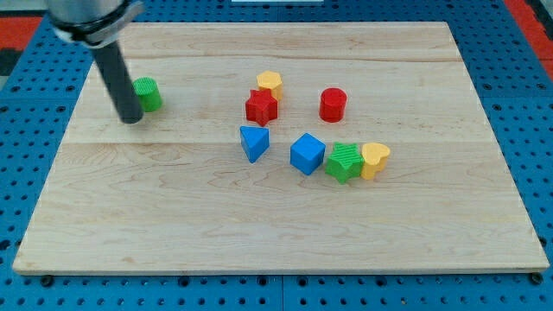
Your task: Place the blue triangle to the left of the red star
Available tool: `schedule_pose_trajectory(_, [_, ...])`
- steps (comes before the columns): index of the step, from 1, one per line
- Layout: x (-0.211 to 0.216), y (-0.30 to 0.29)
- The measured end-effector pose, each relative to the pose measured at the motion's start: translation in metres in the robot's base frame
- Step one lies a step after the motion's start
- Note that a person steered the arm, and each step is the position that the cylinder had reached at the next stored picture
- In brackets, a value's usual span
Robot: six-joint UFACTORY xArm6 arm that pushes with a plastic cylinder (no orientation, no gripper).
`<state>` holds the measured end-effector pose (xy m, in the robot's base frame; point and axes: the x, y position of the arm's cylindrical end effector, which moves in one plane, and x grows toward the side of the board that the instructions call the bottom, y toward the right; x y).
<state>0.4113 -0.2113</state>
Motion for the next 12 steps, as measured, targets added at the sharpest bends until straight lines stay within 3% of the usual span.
schedule_pose_trajectory(1, [0.040, 0.018])
schedule_pose_trajectory(3, [0.085, 0.123])
schedule_pose_trajectory(4, [0.087, 0.170])
schedule_pose_trajectory(8, [0.062, 0.185])
schedule_pose_trajectory(10, [0.048, 0.233])
schedule_pose_trajectory(12, [0.044, 0.239])
